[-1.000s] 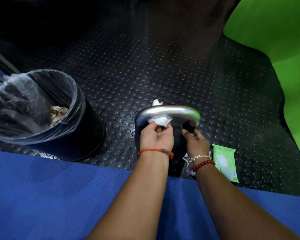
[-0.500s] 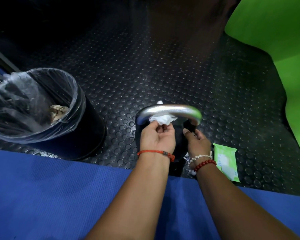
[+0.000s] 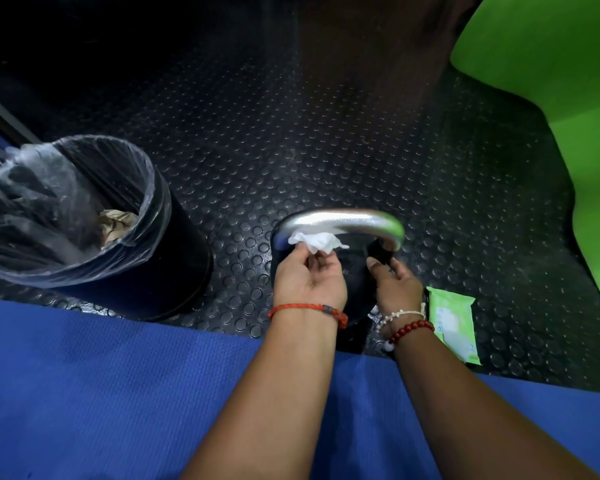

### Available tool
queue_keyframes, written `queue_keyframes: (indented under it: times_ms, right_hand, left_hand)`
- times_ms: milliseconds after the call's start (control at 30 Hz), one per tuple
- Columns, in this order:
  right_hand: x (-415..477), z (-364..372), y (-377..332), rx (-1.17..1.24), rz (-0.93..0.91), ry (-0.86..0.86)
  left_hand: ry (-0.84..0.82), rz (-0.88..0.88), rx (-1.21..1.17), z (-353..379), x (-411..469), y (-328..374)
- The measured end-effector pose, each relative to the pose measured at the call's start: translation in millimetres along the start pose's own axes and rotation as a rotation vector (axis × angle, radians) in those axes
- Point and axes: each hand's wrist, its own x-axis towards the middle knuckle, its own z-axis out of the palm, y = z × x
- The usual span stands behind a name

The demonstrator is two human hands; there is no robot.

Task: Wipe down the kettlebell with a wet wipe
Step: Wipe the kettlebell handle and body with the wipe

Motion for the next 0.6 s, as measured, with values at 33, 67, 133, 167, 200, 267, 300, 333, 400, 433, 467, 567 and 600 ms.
queue_keyframes:
  times_ms: [33, 67, 133, 167, 200, 267, 300, 333, 400, 433, 467, 567, 600]
  right_hand:
    - [-0.4, 0.0, -0.5, -0.003, -0.001, 0.003]
    - [-0.7, -0.1, -0.5, -0.001, -0.001, 0.002]
    - [-1.4, 0.4, -0.4, 0.005, 0.002, -0.003]
    - [-2.3, 0.3, -0.3, 0.003, 0.003, -0.002]
    - [-2.4, 0.3, -0.8, 0.001, 0.003, -0.001]
    - [-2.8, 0.3, -1.4, -0.006, 0.0, 0.003]
    - [-3.2, 0.2, -2.1, -0.011, -0.001, 0.004]
    - [-3.7, 0.3, -2.4, -0.015, -0.002, 0.005]
    - [-4.6, 0.4, -3.1, -0.019, -0.002, 0.005]
    - [-4.8, 0.3, -3.4, -0.023, -0.001, 0.006]
    - [-5.1, 0.4, -3.6, -0.028, -0.001, 0.007]
    - [-6.3, 0.6, -5.1, -0.043, -0.005, 0.009]
    - [-6.9, 0.3, -5.6, -0.048, -0.004, 0.008]
  left_hand:
    - [0.011, 0.025, -0.001, 1.7, -0.9, 0.1]
    - [0.022, 0.05, -0.003, 3.5, -1.4, -0.3]
    - [0.04, 0.084, 0.005, 6.5, -3.8, -2.5]
    - [0.047, 0.093, 0.026, 6.8, -5.1, -3.6]
    - [0.053, 0.109, 0.056, 7.2, -6.2, -4.2]
    - [0.074, 0.182, 0.137, 6.1, -7.1, -5.0]
    - [0.091, 0.242, 0.19, 4.4, -6.1, -6.2]
    - [0.11, 0.318, 0.249, 2.3, -5.1, -8.0]
    - [0.14, 0.491, 0.372, -2.5, -1.7, -10.8]
    - [0.143, 0.58, 0.436, -5.1, -0.2, -11.5]
    - [0.139, 0.676, 0.514, -8.4, 2.6, -11.1]
    - [0.098, 1.022, 0.918, -20.6, 8.5, -5.2]
    - [0.053, 1.127, 1.051, -25.4, 8.8, -1.9]
